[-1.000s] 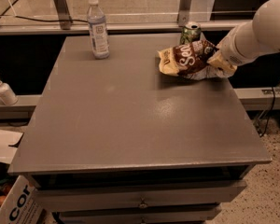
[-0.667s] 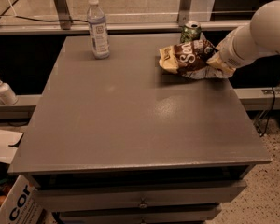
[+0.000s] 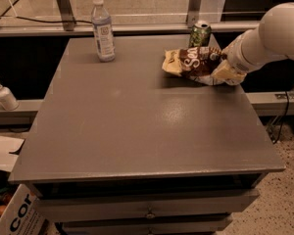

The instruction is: Move brown chip bag near green can

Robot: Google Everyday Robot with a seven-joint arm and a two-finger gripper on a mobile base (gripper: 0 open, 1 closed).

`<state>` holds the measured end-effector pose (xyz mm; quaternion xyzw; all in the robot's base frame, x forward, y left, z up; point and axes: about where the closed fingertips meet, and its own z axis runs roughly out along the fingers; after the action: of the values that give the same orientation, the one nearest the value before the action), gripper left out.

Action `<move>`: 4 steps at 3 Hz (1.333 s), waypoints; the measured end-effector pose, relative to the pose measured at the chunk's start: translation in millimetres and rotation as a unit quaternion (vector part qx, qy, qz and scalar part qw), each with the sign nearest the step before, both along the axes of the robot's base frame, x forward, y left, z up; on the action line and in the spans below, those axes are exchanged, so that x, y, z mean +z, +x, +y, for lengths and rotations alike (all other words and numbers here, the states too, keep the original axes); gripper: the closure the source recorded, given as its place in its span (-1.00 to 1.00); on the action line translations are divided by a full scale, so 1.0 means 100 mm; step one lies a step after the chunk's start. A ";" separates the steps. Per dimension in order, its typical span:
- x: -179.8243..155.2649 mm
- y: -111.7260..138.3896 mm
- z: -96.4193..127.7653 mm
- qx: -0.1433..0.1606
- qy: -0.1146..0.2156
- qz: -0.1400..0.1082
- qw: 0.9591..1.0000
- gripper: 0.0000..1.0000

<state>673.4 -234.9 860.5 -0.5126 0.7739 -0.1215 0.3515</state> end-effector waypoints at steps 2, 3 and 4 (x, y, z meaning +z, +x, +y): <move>0.05 0.02 0.03 0.006 0.004 0.000 1.000 -1.00; 0.17 -0.04 -0.03 0.004 0.036 -0.003 0.999 -1.00; 0.30 -0.26 -0.21 0.000 0.100 -0.003 0.995 -1.00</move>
Offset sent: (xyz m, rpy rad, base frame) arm 0.0025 0.0035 0.0130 0.0161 -0.0094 0.0186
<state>647.1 -255.9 890.4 -0.4746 0.7812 -0.0450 0.4030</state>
